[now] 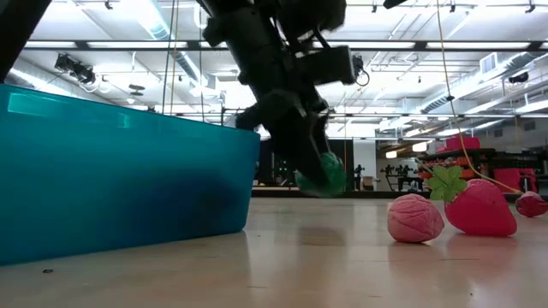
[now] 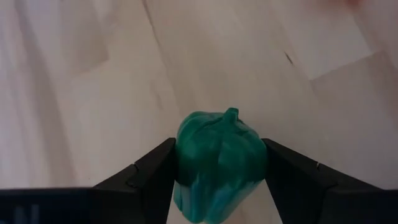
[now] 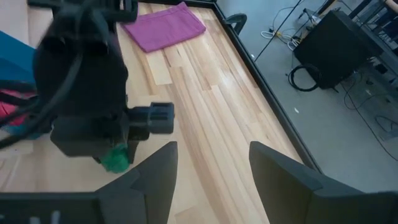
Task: Pick and placing Produce into tupperware
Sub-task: Put the bell pepper into the blue bin
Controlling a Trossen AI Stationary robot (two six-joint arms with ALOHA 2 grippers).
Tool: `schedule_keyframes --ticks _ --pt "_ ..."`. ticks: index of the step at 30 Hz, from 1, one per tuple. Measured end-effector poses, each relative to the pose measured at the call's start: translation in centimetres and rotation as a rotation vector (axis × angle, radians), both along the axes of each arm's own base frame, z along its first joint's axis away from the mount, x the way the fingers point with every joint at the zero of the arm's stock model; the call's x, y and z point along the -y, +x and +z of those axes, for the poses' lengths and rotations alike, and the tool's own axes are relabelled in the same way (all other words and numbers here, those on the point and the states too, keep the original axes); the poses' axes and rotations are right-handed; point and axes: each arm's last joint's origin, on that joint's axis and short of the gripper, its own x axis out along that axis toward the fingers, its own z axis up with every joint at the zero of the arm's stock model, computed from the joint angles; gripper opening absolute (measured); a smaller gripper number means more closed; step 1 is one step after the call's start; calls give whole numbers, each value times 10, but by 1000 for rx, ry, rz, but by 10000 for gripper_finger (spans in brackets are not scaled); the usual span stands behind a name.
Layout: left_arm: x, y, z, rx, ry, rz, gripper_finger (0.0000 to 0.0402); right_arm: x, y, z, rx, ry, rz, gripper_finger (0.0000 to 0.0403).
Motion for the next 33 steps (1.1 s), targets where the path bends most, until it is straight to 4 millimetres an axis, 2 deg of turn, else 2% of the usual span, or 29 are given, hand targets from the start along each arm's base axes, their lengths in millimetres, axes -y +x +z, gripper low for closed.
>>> schedule_keyframes --ticks 7,13,19,24,26,33 --pt "5 -18 39 15 4 31 228 0 0 0 -2 -1 0 208" --pt "28 -51 78 -20 -32 26 230 0 0 0 -2 -1 0 208" --pt "55 -87 104 -77 -146 150 225 0 0 0 -3 -1 0 208" --pt "80 -103 102 -136 -203 233 234 0 0 0 -2 -1 0 208" --pt "90 -104 96 -147 -228 264 238 0 0 0 1 3 -4 208" --pt "117 -105 61 -264 -257 364 231 0 0 0 5 8 -6 208"
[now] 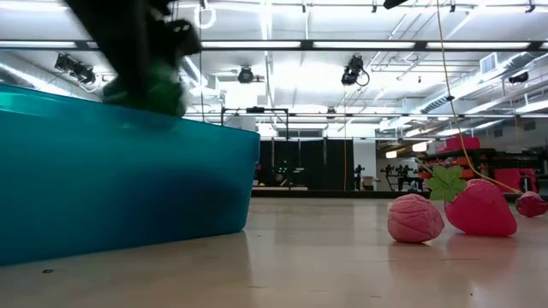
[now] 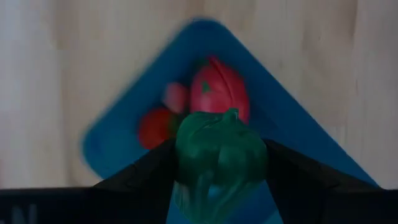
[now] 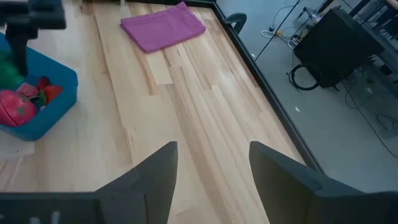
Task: Pick and placing Produce into tupperware
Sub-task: Put the bell pepper into the blue bin
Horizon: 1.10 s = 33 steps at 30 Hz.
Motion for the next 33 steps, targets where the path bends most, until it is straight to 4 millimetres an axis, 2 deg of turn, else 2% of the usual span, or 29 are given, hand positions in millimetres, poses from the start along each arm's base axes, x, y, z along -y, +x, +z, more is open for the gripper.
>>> schedule_keyframes --ticks 7,17,23,28,33 --pt "19 -2 -28 -147 -104 79 238 0 0 0 1 5 -1 208" --pt "32 -9 -33 -178 -122 127 244 0 0 0 12 27 -14 208" --pt "40 -11 -49 -223 -97 151 245 0 0 0 12 28 -14 208" --pt "41 -11 -60 -257 -69 153 245 0 0 0 13 29 -15 208" --pt "36 -11 -61 -277 -35 137 245 -1 0 0 9 39 -9 208"
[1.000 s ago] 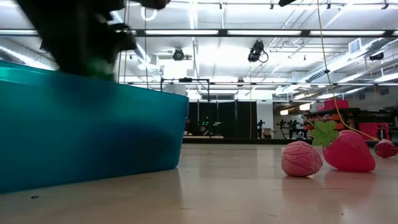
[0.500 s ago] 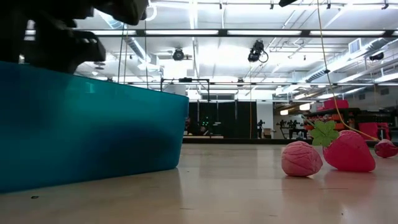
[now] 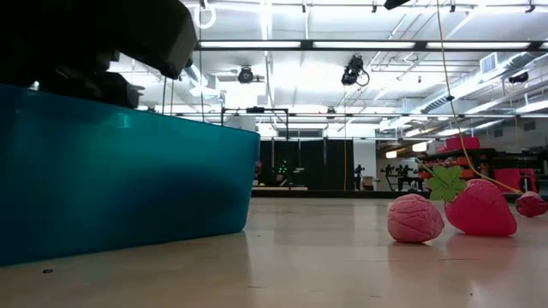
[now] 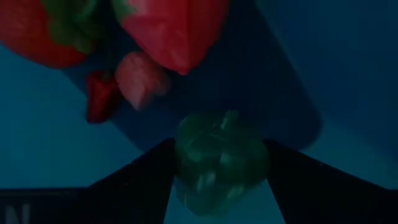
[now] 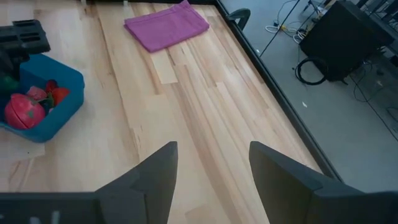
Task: Pick and placing Produce into tupperware
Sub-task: Put the bell pepper into the blue bin
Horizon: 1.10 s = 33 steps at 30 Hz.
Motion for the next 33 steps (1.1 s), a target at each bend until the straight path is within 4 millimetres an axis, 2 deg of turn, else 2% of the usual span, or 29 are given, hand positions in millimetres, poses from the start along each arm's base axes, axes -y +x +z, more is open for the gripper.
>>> schedule_keyframes --ticks 4,12,17,21,24,27,33 --pt "-8 3 2 -5 6 -29 245 0 0 0 -1 0 1 208" --pt "-32 15 2 -73 -74 44 245 0 0 0 -1 0 1 208" --pt "-43 23 2 -54 -86 59 237 0 0 0 -3 -4 4 208" --pt "-43 26 3 -31 -97 60 232 0 0 0 -8 -12 10 208" --pt "-40 26 3 -14 -110 -41 235 0 0 0 -12 -18 16 208" --pt "-38 25 3 -20 -130 -83 252 0 0 0 -13 -20 17 208" --pt "-37 24 3 -26 -131 -11 295 0 0 0 -23 -33 29 208"
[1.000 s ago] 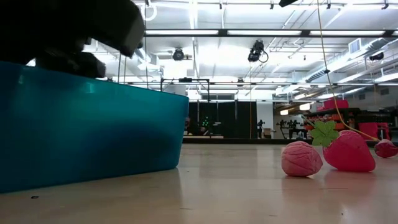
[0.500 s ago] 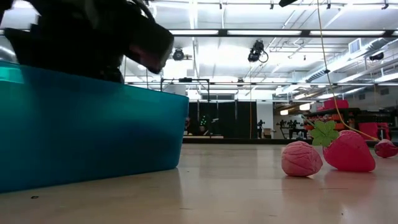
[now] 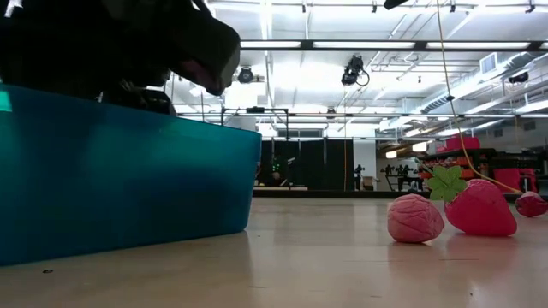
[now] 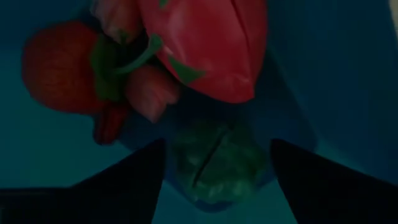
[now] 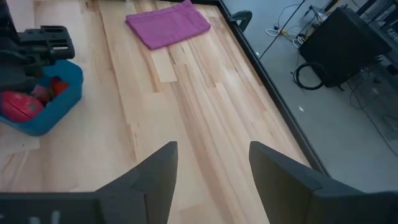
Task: Pick and placing Produce into tupperware
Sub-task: Put the bell pepper into the blue bin, then put the strawberry into the blue bin
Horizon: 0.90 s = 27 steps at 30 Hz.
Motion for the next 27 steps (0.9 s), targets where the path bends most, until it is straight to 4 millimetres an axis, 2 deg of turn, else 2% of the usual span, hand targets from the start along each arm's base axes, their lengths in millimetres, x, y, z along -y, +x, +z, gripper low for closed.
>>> schedule_keyframes --ticks 7,13,17,21,24,27 --pt "-5 3 0 2 -10 19 308 0 0 0 -6 -8 7 208" --pt "-27 5 3 -140 -154 86 295 -3 0 -5 -23 105 26 208" --pt "-49 8 4 -214 -192 148 291 -4 0 -32 -54 167 -9 208" --pt "-69 8 5 -281 -211 210 291 -5 -1 -74 -91 241 -34 208" --pt "-77 8 10 -271 -223 195 291 -8 0 -101 -88 338 8 208" --pt "-78 8 23 -246 -233 142 291 -12 2 -119 -44 436 58 208"
